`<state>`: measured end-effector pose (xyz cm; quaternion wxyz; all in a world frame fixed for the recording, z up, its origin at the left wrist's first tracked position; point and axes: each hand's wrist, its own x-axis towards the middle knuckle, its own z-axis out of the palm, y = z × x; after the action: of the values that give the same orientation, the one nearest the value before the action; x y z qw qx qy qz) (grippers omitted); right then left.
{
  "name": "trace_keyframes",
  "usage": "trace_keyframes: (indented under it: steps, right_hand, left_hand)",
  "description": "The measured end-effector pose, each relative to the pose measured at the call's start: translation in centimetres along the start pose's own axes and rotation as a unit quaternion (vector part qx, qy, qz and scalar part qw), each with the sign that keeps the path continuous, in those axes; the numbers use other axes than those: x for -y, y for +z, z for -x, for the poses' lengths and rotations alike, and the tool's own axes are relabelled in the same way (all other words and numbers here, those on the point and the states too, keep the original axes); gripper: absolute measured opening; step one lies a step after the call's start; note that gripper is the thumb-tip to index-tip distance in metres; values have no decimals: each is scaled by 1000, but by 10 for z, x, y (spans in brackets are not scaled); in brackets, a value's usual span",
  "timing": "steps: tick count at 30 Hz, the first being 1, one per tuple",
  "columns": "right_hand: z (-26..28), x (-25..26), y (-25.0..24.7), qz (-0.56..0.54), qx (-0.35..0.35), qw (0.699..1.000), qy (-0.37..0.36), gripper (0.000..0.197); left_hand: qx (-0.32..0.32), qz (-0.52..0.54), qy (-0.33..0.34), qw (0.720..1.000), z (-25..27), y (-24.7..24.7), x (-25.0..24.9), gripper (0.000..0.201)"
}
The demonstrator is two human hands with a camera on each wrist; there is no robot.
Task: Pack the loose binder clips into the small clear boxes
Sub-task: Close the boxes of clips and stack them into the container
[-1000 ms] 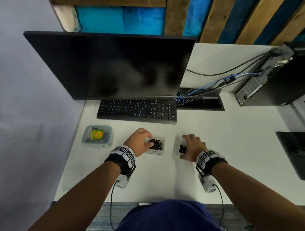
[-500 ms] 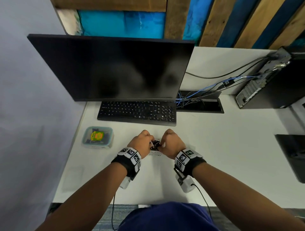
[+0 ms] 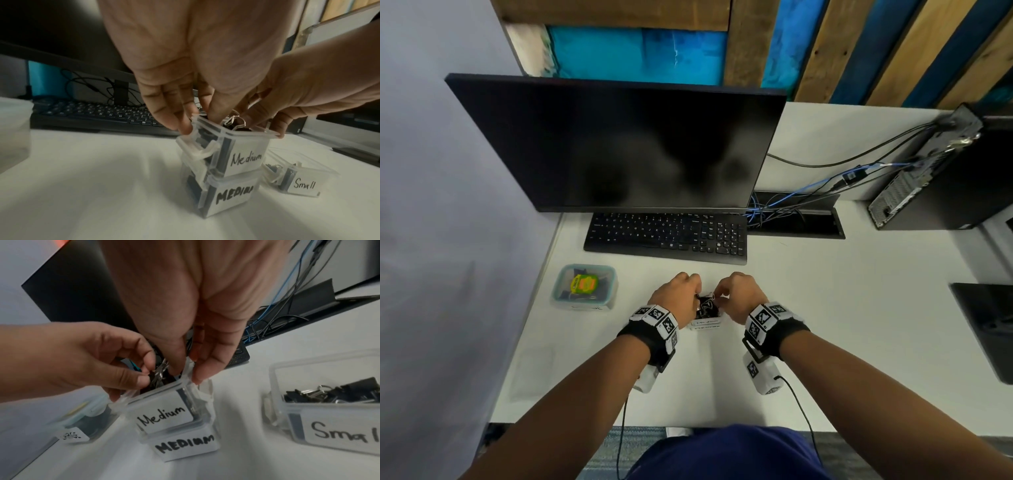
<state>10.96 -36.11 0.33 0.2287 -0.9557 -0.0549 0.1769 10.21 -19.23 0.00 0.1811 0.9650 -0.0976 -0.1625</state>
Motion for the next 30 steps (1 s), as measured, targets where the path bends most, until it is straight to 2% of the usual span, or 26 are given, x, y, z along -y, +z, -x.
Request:
trace_keyframes:
  steps: [4, 9, 14, 18, 21, 26, 30]
  right_hand:
    - [-2, 6, 0, 14, -6, 1000, 4, 14]
    - [1, 9, 3, 88, 8, 996, -4, 21]
    - [3, 9, 3, 120, -20, 992, -36, 21]
    - [5, 8, -3, 89, -60, 993, -54, 21]
    - [6, 4, -11, 21, -92, 995, -37, 19]
    - [8, -2, -23, -52, -104, 993, 12, 6]
    - [6, -11, -26, -107, -127, 986, 19, 19]
  left_hand:
    - [23, 32, -1, 999, -4, -2, -1, 20]
    - [39, -3, 33, 999, -1, -3, 0, 27]
    - [-3, -3, 58, 998, 1, -1, -3, 16]
    - [-1, 17, 54, 998, -1, 1, -1, 13]
    - [-7, 54, 34, 998, -5, 1, 4, 15]
    - [-8, 52, 34, 998, -9, 0, 3, 22]
    - [9, 30, 37, 999, -10, 3, -1, 26]
